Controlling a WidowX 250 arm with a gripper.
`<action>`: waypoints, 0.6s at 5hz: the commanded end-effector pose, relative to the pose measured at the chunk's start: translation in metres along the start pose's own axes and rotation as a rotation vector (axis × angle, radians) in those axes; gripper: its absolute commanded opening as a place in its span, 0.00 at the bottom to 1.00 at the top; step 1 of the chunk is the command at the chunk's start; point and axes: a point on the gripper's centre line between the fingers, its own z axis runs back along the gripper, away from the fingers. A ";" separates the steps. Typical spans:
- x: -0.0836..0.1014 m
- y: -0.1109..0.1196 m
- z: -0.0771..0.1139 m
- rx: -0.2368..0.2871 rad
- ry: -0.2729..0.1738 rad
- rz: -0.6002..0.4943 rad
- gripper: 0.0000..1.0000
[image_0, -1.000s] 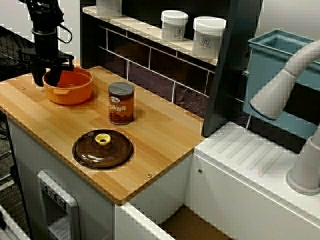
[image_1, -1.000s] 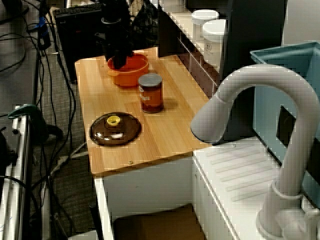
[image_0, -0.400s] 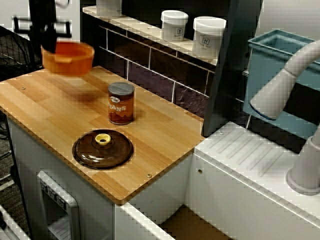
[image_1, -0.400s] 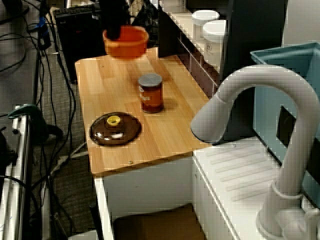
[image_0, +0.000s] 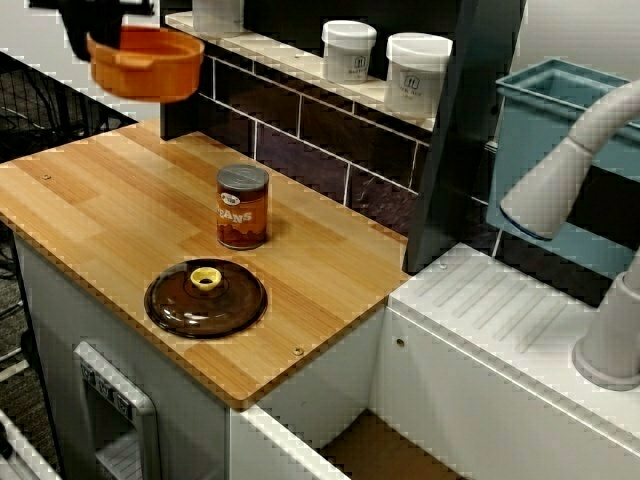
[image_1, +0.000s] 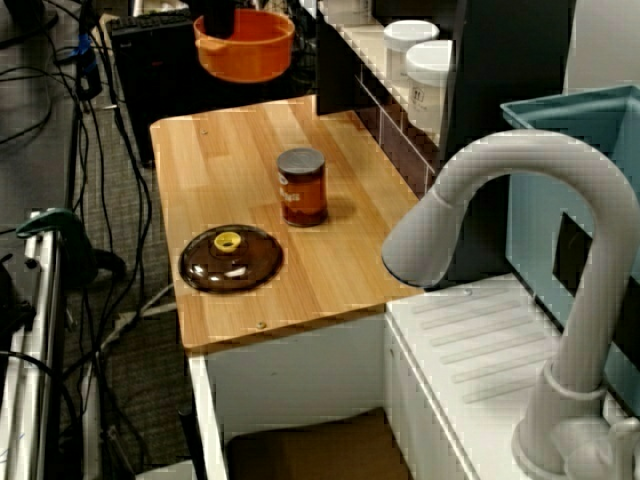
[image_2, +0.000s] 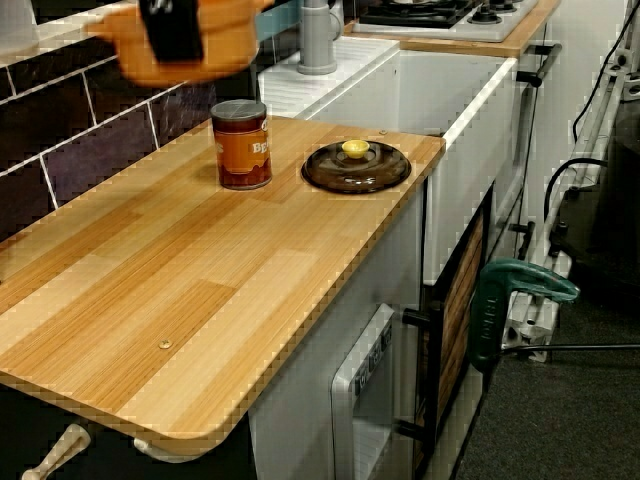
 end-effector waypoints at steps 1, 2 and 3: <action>-0.034 -0.027 0.054 -0.003 -0.132 -0.058 0.00; -0.038 -0.032 0.058 -0.009 -0.125 -0.084 0.00; -0.037 -0.032 0.065 -0.029 -0.119 -0.093 0.00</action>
